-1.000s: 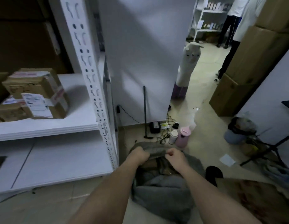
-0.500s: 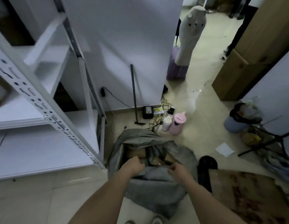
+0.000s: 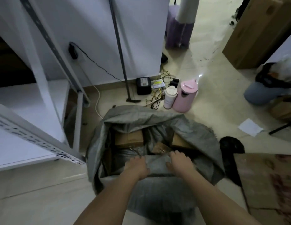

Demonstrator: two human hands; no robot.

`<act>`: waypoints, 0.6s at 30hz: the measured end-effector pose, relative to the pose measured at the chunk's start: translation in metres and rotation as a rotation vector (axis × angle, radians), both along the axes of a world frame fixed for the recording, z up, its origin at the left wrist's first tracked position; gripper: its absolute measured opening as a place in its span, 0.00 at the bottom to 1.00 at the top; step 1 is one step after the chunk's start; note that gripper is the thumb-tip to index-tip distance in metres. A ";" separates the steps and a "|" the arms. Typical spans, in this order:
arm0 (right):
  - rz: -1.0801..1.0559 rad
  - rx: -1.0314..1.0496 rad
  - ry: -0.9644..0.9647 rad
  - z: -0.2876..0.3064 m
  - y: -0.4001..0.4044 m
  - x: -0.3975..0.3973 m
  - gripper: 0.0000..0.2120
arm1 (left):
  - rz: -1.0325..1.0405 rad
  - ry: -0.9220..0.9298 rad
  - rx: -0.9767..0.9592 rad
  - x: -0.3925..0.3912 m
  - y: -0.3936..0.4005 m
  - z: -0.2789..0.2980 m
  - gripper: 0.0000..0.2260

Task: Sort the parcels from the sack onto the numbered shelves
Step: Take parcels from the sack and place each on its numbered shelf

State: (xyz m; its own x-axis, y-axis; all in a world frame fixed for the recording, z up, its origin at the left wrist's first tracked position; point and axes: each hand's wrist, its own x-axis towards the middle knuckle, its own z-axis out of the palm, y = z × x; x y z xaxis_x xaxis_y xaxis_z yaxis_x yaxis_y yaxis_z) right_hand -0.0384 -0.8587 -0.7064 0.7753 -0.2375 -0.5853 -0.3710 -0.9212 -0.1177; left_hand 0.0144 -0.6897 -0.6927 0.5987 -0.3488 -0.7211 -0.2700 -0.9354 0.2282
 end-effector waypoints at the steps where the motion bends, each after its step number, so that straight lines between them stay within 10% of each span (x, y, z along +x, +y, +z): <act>1: 0.039 -0.031 -0.022 -0.019 -0.002 0.007 0.23 | -0.006 -0.010 -0.010 0.004 -0.004 -0.021 0.27; 9: 0.169 -0.021 -0.118 -0.153 -0.018 0.048 0.24 | 0.101 -0.167 -0.139 0.036 -0.024 -0.157 0.22; 18: 0.014 0.139 -0.196 -0.128 -0.028 0.043 0.14 | 0.179 -0.205 -0.271 0.039 -0.011 -0.169 0.16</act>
